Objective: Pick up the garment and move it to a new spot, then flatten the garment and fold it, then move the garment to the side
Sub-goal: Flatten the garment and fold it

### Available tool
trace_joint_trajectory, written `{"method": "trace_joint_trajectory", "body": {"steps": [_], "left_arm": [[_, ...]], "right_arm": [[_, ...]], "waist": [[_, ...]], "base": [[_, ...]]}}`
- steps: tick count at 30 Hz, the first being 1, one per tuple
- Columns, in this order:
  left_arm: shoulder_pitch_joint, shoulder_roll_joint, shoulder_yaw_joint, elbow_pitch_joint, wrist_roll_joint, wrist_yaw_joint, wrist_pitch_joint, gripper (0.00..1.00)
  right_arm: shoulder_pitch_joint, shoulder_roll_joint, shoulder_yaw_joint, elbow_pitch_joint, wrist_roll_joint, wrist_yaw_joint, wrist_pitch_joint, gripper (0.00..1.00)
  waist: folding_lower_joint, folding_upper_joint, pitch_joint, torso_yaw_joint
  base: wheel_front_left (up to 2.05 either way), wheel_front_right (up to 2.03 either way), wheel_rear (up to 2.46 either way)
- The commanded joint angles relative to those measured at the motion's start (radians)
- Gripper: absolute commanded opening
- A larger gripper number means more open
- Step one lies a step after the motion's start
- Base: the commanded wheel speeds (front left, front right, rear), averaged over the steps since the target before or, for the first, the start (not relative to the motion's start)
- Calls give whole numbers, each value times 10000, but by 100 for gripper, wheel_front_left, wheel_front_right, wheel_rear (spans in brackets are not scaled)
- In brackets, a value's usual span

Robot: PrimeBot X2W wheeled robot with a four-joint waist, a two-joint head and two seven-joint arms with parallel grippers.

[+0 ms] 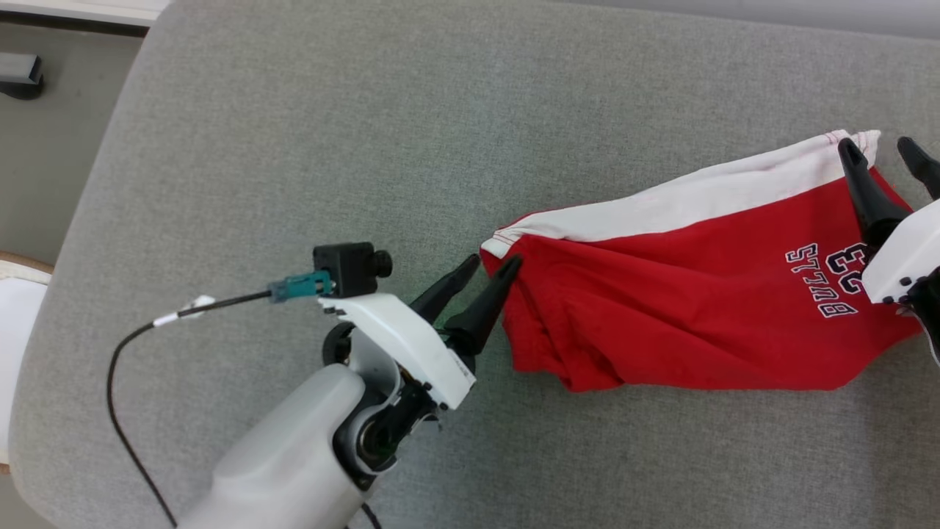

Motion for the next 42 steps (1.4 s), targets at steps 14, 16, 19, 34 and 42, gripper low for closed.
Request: {"method": "trace_joint_trajectory", "body": {"steps": [14,16,19,34,42], "left_arm": [[1027,1152,-245,-1511,3066,2410,-1905,100],[1195,1179,-101,-1866,3643,2675,-1995,100],[1468,1117,209,-2339,4738,2968,-2028,100],[3338,-218,2185,-2577,7324,1745,-2029,100],[3658,-757,2856,-2198,8043,1018,-2030,100]], "right_arm": [[1005,-2030,1068,-918,-730,-24,1218,100],[1027,-2214,1108,-914,-693,-24,1684,100],[1002,-2431,1202,-857,-645,-24,2225,100],[1259,-2441,1110,200,-575,-24,3561,100],[1517,-2149,1949,306,232,38,3668,0]], "waist": [[-2,0,-484,68],[-2,0,-434,164],[-2,0,-326,329],[-2,0,-227,886],[-2,0,-295,1053]], "base": [[0,0,0],[0,0,0],[0,0,0],[0,0,0],[0,0,0]]}}
